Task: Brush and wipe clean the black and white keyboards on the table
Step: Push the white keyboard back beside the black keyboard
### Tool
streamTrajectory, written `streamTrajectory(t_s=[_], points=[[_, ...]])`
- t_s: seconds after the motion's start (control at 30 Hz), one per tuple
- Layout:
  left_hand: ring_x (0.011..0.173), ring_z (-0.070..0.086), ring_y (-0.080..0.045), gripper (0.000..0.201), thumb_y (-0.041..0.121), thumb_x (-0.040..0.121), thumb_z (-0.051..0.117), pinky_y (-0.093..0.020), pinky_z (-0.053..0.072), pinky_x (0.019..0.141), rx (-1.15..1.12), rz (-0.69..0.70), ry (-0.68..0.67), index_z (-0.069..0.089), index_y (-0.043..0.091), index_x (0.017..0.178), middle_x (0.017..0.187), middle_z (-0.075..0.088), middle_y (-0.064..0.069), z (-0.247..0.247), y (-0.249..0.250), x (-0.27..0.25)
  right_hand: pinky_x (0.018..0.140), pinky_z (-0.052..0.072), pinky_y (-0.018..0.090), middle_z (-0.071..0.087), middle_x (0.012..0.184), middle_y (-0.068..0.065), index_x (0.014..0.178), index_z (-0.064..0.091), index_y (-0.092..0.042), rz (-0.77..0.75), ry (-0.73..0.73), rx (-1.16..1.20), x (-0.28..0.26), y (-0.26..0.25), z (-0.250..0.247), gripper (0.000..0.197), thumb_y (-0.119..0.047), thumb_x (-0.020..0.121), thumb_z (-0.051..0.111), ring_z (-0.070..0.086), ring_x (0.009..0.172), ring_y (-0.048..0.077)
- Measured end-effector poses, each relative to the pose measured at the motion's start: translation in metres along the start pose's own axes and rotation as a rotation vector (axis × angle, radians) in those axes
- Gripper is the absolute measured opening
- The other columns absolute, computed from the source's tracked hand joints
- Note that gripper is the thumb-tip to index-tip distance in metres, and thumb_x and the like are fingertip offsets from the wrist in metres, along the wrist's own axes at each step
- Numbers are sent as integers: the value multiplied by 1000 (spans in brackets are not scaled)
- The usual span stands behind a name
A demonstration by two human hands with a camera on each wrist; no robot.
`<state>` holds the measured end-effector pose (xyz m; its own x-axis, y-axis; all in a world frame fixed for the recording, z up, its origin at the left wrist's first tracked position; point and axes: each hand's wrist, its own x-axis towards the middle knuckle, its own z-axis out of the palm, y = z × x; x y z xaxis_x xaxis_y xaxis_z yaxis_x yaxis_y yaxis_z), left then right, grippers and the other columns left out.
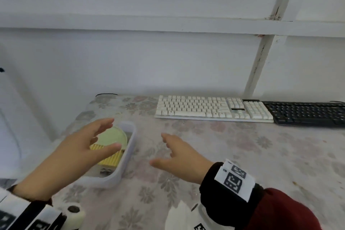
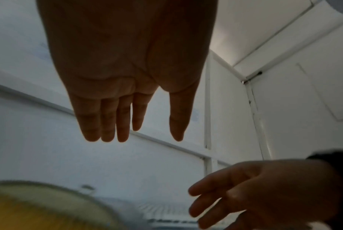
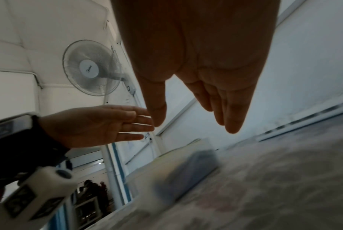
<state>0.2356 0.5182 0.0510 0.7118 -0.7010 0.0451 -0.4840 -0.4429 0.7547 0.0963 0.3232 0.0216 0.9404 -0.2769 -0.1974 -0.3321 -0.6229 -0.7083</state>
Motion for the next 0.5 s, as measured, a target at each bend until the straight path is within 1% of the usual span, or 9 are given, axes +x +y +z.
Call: streamTrajectory(t_s=[0.07,0.13,0.2,0.27,0.3,0.37,0.4,0.43,0.5], points=[[122,43,2,79,92,41,52,-29,37,103,106,-13,-21,39,65,114,125,38,42,-22,-22,-4,113,29,34,18,155,-1,152,6,-21,3,-50,-9,8,-19,26,84,-46,89,57,26,140,18],[125,38,3,86,96,34,49,-30,35,106,166,-39,-66,31,65,112,128,34,39,-39,-47,-5,112,30,32,19,153,-2,152,5,-23,8,-83,51,17,-33,48,86,-45,89,59,27,138,18],[127,34,1,104,94,26,56,-31,34,108,149,-96,-142,24,61,120,136,31,29,-49,-70,-3,110,32,34,25,148,-4,150,8,-24,3,-79,81,27,-42,62,90,-49,84,63,31,135,18],[124,37,-1,125,85,21,68,-29,38,104,77,-144,-247,18,52,130,135,29,29,-53,-87,0,106,38,38,32,142,-5,148,14,-26,19,-48,69,36,-48,72,95,-56,75,67,38,127,18],[118,41,2,125,80,21,74,-25,41,99,42,-144,-306,18,52,129,130,30,35,-53,-90,2,104,41,39,33,140,-5,147,16,-27,32,-41,59,39,-51,75,100,-61,69,67,41,124,17],[106,51,6,103,62,32,85,-18,47,86,-16,-117,-400,24,59,116,116,38,48,-52,-89,5,104,41,42,31,142,-6,148,13,-30,41,-42,18,44,-53,80,108,-67,62,66,41,126,17],[104,54,8,90,48,43,88,-18,50,82,-25,-93,-417,29,59,111,109,47,48,-50,-89,9,106,39,42,28,146,-5,149,9,-29,48,-49,-1,46,-55,80,109,-65,65,67,38,130,19],[102,55,13,80,33,54,88,-17,51,80,-25,-64,-420,33,57,107,104,48,50,-48,-90,12,108,36,41,24,149,-3,150,4,-28,58,-55,-12,47,-56,80,108,-60,70,69,35,133,20],[96,49,25,74,18,65,83,-12,49,75,-11,-44,-436,34,56,105,101,47,52,-46,-90,20,110,33,35,19,153,0,151,-1,-24,84,-67,-8,50,-58,79,107,-52,76,70,31,136,20]])
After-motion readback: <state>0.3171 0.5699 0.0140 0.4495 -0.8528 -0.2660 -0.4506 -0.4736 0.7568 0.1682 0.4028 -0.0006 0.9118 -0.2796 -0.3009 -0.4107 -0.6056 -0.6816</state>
